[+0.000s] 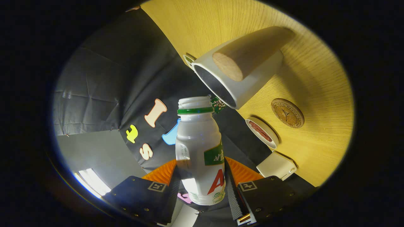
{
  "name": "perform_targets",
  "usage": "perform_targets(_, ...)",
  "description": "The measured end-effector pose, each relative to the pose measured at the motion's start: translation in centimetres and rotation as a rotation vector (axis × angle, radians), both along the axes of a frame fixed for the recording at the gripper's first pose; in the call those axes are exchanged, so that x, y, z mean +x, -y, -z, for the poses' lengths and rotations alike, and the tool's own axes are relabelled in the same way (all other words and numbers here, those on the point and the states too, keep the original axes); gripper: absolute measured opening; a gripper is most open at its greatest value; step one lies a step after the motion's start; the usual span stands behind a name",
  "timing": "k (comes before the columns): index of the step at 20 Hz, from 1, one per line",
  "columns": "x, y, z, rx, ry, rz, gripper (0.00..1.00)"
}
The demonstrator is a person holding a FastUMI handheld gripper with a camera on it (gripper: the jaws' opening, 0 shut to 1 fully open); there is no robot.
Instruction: Take the bottle from table, then pour the juice into the cup, finally place the bottle on the coaster
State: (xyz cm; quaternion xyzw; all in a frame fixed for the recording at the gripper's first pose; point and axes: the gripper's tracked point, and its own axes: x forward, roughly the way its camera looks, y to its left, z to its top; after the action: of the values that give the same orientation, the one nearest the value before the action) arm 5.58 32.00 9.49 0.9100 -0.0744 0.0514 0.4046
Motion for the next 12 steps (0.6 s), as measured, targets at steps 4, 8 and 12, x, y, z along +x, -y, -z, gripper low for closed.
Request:
perform_targets(4,0.0,0.0,-0.1,-0.001,0.005,-0.004,0.68)
perform_targets(8,0.3,-0.9,0.5,-0.133,-0.029,-0.030,0.68)
perform_targets(12,0.5,-1.4,0.6,-0.409,-0.032,-0.054,0.68)
